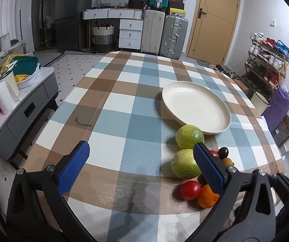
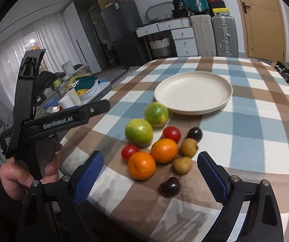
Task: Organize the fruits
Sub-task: 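Move the left gripper toward a green citrus while the right gripper approaches an orange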
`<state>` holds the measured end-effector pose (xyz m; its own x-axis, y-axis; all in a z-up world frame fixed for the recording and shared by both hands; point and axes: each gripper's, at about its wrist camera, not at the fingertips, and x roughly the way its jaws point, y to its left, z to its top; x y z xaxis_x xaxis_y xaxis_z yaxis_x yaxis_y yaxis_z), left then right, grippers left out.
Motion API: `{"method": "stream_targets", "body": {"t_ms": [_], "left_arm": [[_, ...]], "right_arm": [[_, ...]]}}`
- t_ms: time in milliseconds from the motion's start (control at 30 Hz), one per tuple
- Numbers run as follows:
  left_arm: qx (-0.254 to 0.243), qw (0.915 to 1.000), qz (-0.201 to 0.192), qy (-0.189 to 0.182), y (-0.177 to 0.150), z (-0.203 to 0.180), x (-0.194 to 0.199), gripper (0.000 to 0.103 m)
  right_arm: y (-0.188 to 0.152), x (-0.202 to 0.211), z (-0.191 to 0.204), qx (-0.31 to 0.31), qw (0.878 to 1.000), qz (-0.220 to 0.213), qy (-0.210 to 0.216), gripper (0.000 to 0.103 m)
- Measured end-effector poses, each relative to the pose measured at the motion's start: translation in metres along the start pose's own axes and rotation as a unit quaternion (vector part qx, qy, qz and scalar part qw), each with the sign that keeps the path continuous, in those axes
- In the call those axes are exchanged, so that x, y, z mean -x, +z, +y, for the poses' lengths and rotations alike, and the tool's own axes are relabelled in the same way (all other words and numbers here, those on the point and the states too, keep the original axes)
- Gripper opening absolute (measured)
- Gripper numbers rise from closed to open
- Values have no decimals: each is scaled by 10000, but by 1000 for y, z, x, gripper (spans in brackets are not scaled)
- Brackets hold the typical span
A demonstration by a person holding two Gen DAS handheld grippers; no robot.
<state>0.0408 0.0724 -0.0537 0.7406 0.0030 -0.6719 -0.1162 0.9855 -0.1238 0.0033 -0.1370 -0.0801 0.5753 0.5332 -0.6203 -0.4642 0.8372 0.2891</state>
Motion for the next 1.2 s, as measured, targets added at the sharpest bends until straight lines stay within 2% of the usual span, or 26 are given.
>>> {"method": "stream_targets", "body": {"t_ms": [67, 400, 733, 900, 1100, 1200], "left_arm": [[28, 10000, 10, -9, 1, 2, -2, 102], [76, 10000, -22, 36, 2, 9, -5, 102], [239, 9997, 48, 13, 3, 21, -8, 102], [312, 9994, 131, 3, 3, 26, -14, 102], [339, 9993, 147, 2, 2, 29, -17, 102], [340, 9993, 178, -2, 1, 30, -17, 102]], "right_arm": [[-1, -6, 2, 12, 9999, 117, 96, 88], [-3, -26, 10, 66, 9985, 498, 194, 80], [-3, -43, 11, -22, 9965, 793, 258, 76], [-3, -51, 13, 50, 9955, 926, 178, 67], [-6, -56, 15, 181, 9943, 1055, -6, 47], [-6, -53, 12, 140, 9947, 1020, -38, 42]]}}
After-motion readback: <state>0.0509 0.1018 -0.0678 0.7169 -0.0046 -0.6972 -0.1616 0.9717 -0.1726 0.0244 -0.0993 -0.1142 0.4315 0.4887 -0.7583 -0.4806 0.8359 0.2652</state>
